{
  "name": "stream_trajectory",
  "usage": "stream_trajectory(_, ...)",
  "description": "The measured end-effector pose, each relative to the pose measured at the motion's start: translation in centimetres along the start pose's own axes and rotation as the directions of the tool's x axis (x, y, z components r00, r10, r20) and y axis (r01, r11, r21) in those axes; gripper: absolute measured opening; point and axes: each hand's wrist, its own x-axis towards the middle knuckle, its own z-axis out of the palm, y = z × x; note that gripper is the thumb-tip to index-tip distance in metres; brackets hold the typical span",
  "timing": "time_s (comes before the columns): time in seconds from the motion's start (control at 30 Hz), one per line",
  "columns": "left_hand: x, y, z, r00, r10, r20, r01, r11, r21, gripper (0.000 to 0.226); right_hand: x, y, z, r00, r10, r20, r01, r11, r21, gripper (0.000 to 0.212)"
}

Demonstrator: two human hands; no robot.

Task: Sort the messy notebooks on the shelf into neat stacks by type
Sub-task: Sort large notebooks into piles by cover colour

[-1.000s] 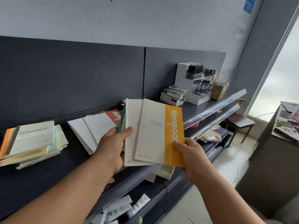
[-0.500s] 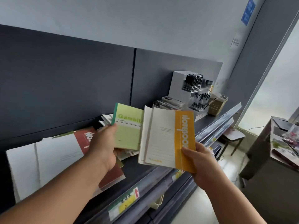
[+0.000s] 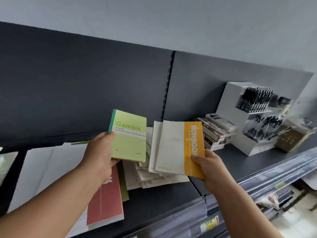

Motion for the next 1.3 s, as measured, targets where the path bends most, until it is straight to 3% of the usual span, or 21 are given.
stream_trajectory(0.17,-1.7,0.4,1.4,0.991,0.056,-0.124,-0.055,0.998,0.004,0.019,4.8,-0.6,0.8,0.987,-0.082,0.136,0.114,0.963,-0.245,0.016)
stream_trajectory(0.23,-2.5,0.2,1.8,0.981,0.087,-0.176,-0.086,0.996,0.009,0.019,6.0,-0.5,1.1,0.972,-0.174,0.160,0.231,0.848,-0.478,0.020)
stream_trajectory(0.33,-4.0,-0.7,2.0,0.956,0.107,-0.273,-0.103,0.994,0.029,0.017,6.7,0.2,0.9,0.950,-0.236,0.204,0.311,0.663,-0.681,0.050)
stream_trajectory(0.43,-5.7,-1.4,1.9,0.931,0.107,-0.349,-0.104,0.994,0.027,0.017,7.2,0.7,0.2,0.933,-0.231,0.275,0.359,0.630,-0.689,0.076)
stream_trajectory(0.8,-10.2,-1.8,0.8,0.874,0.122,-0.470,-0.150,0.988,-0.022,0.018,6.7,0.3,0.6,0.863,-0.149,0.482,0.498,0.410,-0.764,0.054)
stream_trajectory(0.93,-12.0,-1.3,-1.2,0.869,0.135,-0.476,-0.175,0.984,-0.040,0.017,3.6,-0.5,1.4,0.812,-0.297,0.503,0.572,0.231,-0.787,0.049)
stream_trajectory(1.0,-13.1,-0.8,-2.7,0.866,0.141,-0.479,-0.187,0.981,-0.050,0.017,0.5,-0.7,2.9,0.715,-0.402,0.571,0.688,0.264,-0.676,0.046)
stream_trajectory(1.1,-15.4,-0.2,-6.2,0.859,0.136,-0.494,-0.190,0.980,-0.060,0.018,-6.6,-1.1,6.7,0.615,-0.369,0.696,0.760,0.513,-0.399,0.035)
stream_trajectory(1.2,-17.6,0.1,-9.5,0.858,0.113,-0.501,-0.171,0.983,-0.072,0.017,-13.1,-0.2,10.3,0.597,-0.152,0.788,0.515,0.826,-0.231,0.027)
stream_trajectory(1.3,-20.2,0.3,-14.3,0.841,0.116,-0.529,-0.171,0.984,-0.056,0.017,-18.9,1.6,13.9,0.562,0.036,0.826,0.234,0.951,-0.201,0.021)
